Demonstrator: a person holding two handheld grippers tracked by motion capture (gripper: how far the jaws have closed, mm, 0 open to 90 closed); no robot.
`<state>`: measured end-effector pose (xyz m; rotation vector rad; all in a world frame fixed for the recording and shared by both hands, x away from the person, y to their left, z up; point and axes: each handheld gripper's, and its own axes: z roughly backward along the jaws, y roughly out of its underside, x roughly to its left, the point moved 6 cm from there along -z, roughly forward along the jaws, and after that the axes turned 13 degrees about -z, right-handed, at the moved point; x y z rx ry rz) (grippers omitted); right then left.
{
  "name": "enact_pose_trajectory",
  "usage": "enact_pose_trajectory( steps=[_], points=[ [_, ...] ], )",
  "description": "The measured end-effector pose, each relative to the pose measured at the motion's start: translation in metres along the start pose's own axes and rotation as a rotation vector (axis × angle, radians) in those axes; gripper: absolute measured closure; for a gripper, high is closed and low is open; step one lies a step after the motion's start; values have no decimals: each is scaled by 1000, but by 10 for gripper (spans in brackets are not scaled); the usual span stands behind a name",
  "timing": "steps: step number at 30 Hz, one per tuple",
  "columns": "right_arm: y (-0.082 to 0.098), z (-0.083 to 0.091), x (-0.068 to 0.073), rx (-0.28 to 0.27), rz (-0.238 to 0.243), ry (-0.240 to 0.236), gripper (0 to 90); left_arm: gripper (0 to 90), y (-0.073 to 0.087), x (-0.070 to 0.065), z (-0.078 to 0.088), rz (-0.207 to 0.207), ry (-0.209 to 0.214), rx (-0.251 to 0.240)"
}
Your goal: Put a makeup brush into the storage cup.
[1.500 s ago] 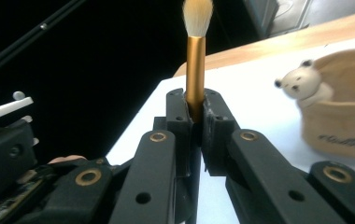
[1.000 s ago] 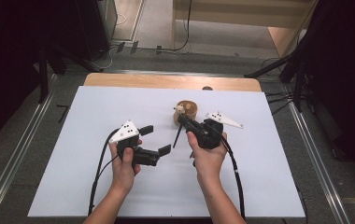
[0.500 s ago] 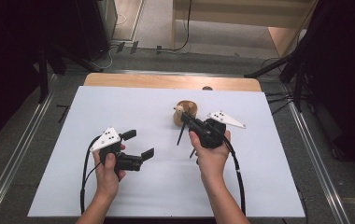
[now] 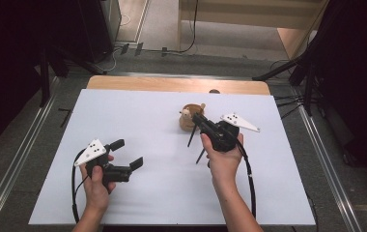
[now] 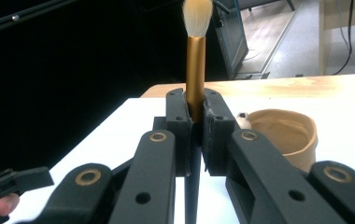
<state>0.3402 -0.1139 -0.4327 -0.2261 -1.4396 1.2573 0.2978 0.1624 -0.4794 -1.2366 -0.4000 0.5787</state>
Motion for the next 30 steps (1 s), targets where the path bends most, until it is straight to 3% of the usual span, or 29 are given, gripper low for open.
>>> enact_pose_trajectory(
  steps=[10, 19, 30],
  points=[
    [-8, 2, -2, -24, 41, 16, 845, 0, 16, 10, 18, 34, -46, -9],
    [-19, 4, -7, -43, 66, 36, 846, 0, 29, 19, 41, 11, -97, -16],
    [-33, 6, -19, -63, 82, 67, 845, 0, 28, 26, 68, -38, -132, -49]
  ],
)
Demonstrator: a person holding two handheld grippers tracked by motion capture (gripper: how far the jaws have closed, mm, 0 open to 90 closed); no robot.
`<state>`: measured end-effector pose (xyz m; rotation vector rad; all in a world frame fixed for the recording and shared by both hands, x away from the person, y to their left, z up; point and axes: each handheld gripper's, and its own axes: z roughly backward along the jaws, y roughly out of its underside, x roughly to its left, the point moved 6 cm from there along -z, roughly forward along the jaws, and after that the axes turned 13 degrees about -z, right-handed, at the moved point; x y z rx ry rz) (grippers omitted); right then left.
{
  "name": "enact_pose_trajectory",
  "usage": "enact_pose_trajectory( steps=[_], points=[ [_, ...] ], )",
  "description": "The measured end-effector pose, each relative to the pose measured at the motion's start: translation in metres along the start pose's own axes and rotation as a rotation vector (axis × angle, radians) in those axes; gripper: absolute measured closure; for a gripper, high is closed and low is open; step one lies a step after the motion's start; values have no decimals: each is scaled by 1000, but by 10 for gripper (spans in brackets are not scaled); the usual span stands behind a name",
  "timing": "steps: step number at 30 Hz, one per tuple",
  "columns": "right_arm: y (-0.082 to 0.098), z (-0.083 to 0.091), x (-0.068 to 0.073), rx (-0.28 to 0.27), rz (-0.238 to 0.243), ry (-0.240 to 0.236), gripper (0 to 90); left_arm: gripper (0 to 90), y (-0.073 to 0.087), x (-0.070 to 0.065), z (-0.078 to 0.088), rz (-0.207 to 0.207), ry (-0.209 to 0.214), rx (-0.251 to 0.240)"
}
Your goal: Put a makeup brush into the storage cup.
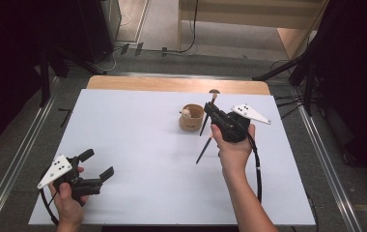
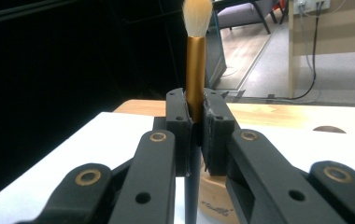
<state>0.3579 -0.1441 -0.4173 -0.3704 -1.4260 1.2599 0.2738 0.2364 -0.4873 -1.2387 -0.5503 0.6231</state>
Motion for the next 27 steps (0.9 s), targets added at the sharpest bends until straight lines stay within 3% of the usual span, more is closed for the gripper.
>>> enact_pose_trajectory(
  steps=[4, 8, 21, 27],
  points=[
    [-3, -2, -3, -8, 21, -1, 846, 0, -4, 5, 16, -5, -29, -36],
    [-5, -6, -7, -14, 35, -10, 846, 0, 0, 8, 20, -31, -59, -21],
    [-18, -18, -15, -88, 116, -41, 845, 0, 6, 13, 20, -10, -58, -20],
    [-24, -25, -17, -133, 112, -46, 846, 0, 7, 12, 18, -6, -51, -17]
  ],
)
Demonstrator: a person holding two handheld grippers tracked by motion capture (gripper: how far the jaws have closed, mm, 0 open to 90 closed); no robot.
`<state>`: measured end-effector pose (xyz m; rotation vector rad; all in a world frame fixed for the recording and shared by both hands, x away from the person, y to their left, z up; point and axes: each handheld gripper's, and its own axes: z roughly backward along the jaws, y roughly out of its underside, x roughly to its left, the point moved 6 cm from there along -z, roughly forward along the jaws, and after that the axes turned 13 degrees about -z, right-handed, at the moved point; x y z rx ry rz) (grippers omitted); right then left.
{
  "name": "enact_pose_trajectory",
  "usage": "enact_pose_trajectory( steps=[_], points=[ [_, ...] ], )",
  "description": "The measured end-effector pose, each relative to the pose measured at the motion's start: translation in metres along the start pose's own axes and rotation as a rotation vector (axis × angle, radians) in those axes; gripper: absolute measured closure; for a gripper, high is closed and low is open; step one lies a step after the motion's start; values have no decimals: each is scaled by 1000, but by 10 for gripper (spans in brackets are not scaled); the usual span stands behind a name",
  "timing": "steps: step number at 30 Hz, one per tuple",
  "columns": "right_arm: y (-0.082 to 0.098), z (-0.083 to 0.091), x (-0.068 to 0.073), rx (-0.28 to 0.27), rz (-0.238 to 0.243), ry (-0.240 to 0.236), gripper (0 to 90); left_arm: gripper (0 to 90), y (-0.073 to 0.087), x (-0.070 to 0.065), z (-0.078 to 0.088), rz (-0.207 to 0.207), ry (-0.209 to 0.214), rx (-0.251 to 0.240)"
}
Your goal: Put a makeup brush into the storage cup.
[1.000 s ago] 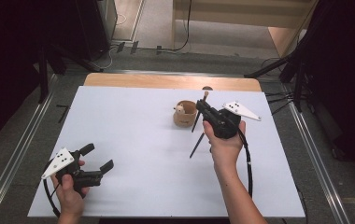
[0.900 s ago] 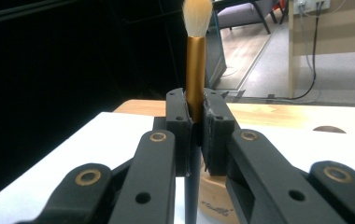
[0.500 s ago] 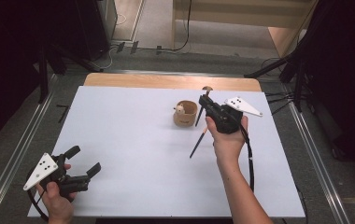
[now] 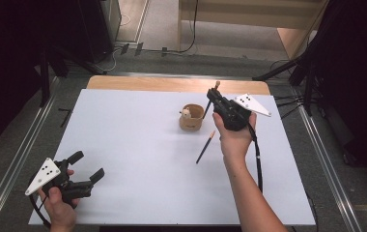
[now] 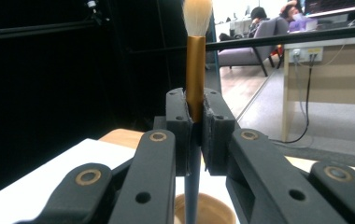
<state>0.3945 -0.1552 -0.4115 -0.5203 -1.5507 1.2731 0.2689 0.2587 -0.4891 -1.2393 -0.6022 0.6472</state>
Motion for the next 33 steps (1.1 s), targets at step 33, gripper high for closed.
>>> enact_pose_trajectory(
  steps=[33],
  points=[
    [13, -43, -2, 34, 113, -21, 843, 0, 0, 1, 2, 12, 6, -1]
  ],
)
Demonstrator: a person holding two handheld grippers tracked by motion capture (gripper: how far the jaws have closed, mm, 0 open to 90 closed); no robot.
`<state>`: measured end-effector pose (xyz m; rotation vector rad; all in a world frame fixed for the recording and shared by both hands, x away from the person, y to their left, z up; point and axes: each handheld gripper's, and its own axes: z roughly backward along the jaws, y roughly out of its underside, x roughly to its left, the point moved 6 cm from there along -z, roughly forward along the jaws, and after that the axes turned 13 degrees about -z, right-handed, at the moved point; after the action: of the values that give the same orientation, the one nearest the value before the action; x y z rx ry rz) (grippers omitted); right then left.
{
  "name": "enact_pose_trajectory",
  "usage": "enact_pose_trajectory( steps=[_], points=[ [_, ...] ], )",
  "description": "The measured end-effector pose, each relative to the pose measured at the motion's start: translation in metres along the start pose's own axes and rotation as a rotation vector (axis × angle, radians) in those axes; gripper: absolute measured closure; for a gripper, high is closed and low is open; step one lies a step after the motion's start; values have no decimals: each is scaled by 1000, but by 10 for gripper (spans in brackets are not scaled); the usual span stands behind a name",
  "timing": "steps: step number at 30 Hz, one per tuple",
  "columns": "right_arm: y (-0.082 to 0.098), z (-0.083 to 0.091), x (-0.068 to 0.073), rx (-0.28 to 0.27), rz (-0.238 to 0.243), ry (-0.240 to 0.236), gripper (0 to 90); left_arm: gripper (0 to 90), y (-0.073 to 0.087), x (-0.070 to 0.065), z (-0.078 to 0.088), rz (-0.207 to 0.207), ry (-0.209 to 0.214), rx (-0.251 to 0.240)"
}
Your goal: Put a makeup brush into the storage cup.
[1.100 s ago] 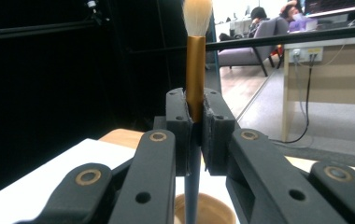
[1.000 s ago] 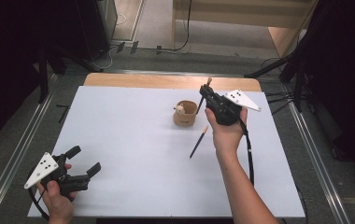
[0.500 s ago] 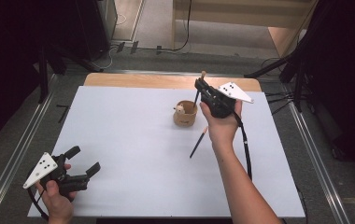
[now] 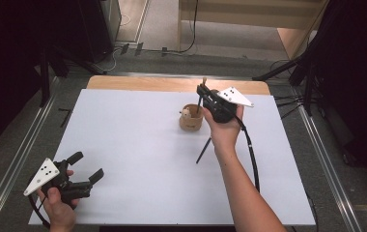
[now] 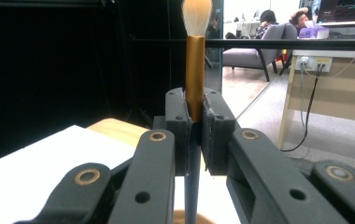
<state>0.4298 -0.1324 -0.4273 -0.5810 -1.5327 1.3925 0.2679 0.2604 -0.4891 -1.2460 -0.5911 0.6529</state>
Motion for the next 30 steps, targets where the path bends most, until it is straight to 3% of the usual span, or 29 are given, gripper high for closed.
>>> enact_pose_trajectory(
  steps=[18, 30],
  points=[
    [20, -10, -2, 54, 12, 13, 843, 0, 0, 0, 1, -1, 3, 0],
    [39, -10, -14, 95, -6, 45, 841, 0, 0, -2, 0, 0, 8, 0]
  ],
)
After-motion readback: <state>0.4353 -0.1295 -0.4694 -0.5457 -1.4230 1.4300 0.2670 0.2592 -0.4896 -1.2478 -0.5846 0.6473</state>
